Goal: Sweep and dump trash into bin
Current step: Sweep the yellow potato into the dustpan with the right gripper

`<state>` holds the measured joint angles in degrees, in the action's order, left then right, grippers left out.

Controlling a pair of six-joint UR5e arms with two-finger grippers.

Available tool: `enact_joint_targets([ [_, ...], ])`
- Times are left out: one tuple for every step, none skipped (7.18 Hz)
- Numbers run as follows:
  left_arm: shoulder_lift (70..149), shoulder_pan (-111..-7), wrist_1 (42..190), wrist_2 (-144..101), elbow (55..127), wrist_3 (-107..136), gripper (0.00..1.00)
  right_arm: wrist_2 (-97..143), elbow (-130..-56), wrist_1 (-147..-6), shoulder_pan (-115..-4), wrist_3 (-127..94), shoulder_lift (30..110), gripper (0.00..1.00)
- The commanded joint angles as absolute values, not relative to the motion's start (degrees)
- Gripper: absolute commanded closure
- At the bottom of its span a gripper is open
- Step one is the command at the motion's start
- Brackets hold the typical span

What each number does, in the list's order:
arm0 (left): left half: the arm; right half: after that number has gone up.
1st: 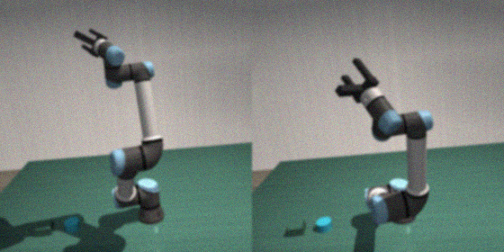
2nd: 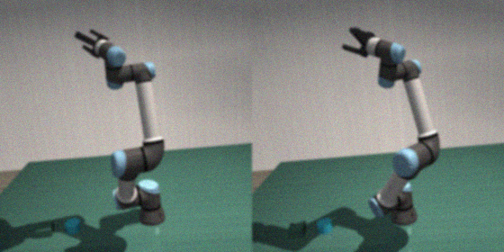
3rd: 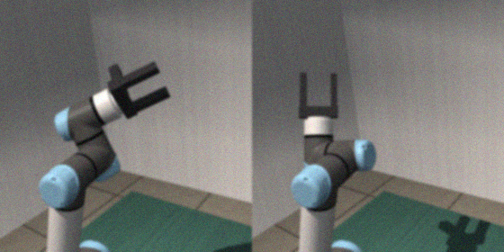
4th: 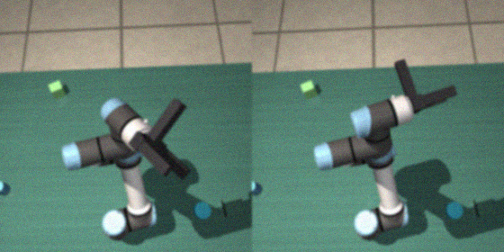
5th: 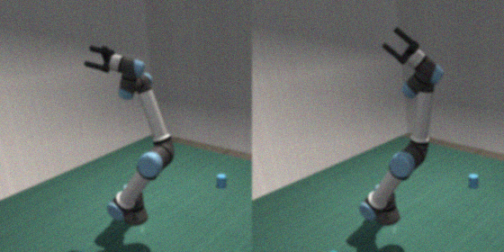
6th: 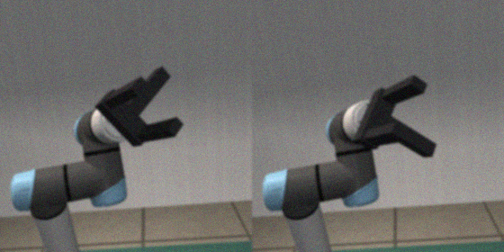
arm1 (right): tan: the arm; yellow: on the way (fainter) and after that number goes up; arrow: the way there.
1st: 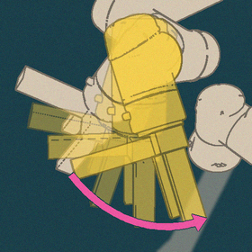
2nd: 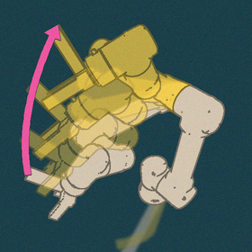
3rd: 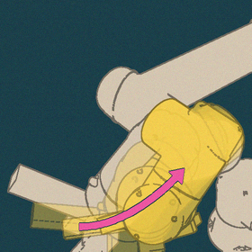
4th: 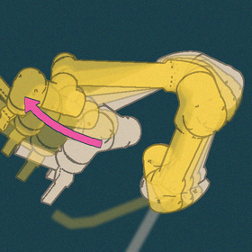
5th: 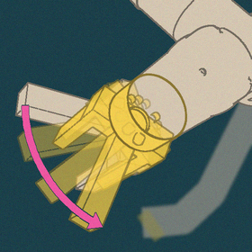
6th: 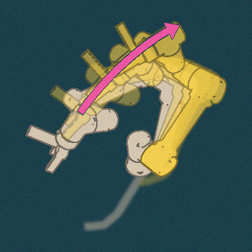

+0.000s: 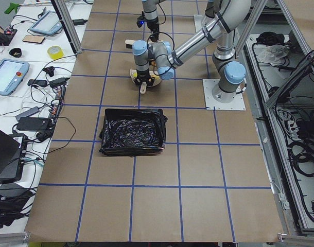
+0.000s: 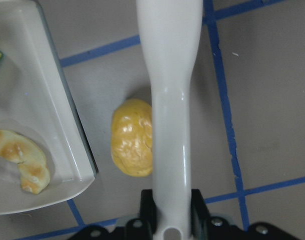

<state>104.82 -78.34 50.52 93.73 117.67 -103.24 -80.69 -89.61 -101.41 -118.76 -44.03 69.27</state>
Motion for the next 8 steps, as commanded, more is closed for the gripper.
enact_joint_targets([
  [102.1, -78.4, 50.4, 94.0, 121.0, -101.0, 1.00, -80.1, -99.6, -102.2, -119.4, -44.7, 75.2, 1.00],
  [102.0, -77.9, 50.4, 94.0, 120.9, -101.1, 1.00, -80.0, -101.1, -102.9, -121.1, -46.5, 76.3, 1.00],
  [102.0, -77.8, 50.4, 94.0, 121.2, -100.9, 1.00, -79.9, -101.8, -105.8, -123.9, -49.5, 75.6, 1.00],
  [101.9, -77.9, 50.4, 94.0, 121.4, -101.1, 1.00, -79.9, -102.5, -108.3, -125.4, -51.1, 74.8, 1.00],
  [101.9, -77.9, 50.4, 94.0, 121.4, -101.0, 1.00, -79.8, -102.9, -109.0, -125.9, -51.9, 74.4, 1.00],
  [101.9, -77.9, 50.4, 94.0, 121.5, -101.0, 1.00, -79.8, -103.7, -110.8, -126.7, -52.1, 74.3, 1.00],
  [101.9, -77.9, 50.4, 94.0, 121.4, -101.0, 1.00, -80.2, -104.1, -113.1, -128.1, -53.1, 73.8, 1.00],
  [101.9, -77.9, 50.4, 94.0, 121.2, -101.0, 1.00, -80.1, -104.1, -115.6, -129.9, -53.8, 72.6, 1.00],
])
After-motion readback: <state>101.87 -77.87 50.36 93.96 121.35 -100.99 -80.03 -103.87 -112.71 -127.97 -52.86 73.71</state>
